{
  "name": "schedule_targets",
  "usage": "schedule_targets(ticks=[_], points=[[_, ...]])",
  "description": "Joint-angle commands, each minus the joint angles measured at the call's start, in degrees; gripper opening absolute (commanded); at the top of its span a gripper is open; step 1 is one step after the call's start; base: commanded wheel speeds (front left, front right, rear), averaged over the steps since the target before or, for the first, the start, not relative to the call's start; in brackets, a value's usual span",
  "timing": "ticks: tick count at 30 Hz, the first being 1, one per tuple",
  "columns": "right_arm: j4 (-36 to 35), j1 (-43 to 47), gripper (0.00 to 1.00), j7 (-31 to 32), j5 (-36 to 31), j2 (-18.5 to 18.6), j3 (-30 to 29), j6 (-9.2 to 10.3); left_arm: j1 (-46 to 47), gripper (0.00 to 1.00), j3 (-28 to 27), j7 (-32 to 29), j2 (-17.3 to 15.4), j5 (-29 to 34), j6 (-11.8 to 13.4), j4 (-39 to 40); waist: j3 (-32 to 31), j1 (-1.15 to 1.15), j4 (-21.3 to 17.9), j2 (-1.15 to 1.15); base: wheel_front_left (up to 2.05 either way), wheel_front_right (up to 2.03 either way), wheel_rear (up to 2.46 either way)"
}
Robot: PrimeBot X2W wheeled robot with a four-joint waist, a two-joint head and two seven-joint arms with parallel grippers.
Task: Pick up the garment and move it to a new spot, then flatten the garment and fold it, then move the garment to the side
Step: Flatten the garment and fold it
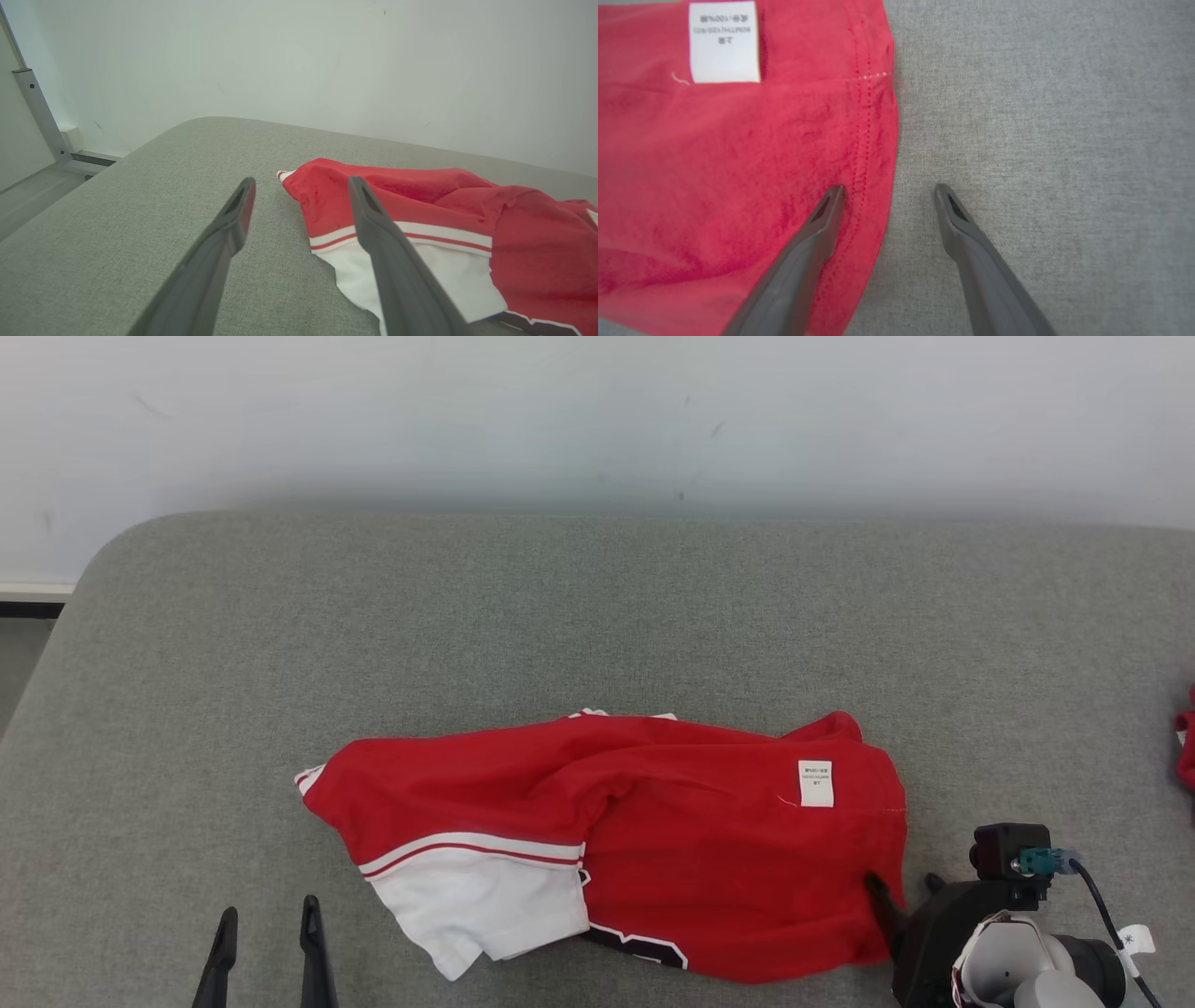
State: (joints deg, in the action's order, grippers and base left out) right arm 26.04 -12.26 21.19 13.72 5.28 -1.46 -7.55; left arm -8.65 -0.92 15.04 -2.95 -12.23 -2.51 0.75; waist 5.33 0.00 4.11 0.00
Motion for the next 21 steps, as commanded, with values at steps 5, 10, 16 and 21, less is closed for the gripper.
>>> schedule_targets(ticks=[5, 10, 16, 21], points=[[1.92, -0.37, 0.81, 0.76, -1.08, -0.28, 0.34, 0.16, 0.92, 1.0, -0.3, 0.18, 0.11, -0.18, -0.09, -0.18, 0.63, 0.0, 0.46, 0.0, 0.0, 0.0, 0.0], [2.19, -0.49, 0.0, 0.37, -1.47, -0.67, 0.67, 0.16, 1.18, 1.0, -0.45, 0.18, 0.11, -0.32, 0.02, -0.31, 0.84, 0.0, 0.29, 0.0, 0.0, 0.0, 0.0], [0.87, -0.48, 0.0, -2.12, -2.16, -0.55, 0.09, 0.16, 1.33, 1.0, -0.53, 0.18, 0.12, -0.53, -0.02, -0.56, 0.58, 0.0, -0.3, 0.0, 0.0, 0.0, 0.0], [-1.75, 0.42, 0.0, -4.2, -3.49, 0.39, -1.38, 0.16, 1.16, 1.0, -0.48, 0.18, 0.12, -0.69, 0.09, -0.72, -0.19, 0.0, -0.71, 0.0, 0.0, 0.0, 0.0]])
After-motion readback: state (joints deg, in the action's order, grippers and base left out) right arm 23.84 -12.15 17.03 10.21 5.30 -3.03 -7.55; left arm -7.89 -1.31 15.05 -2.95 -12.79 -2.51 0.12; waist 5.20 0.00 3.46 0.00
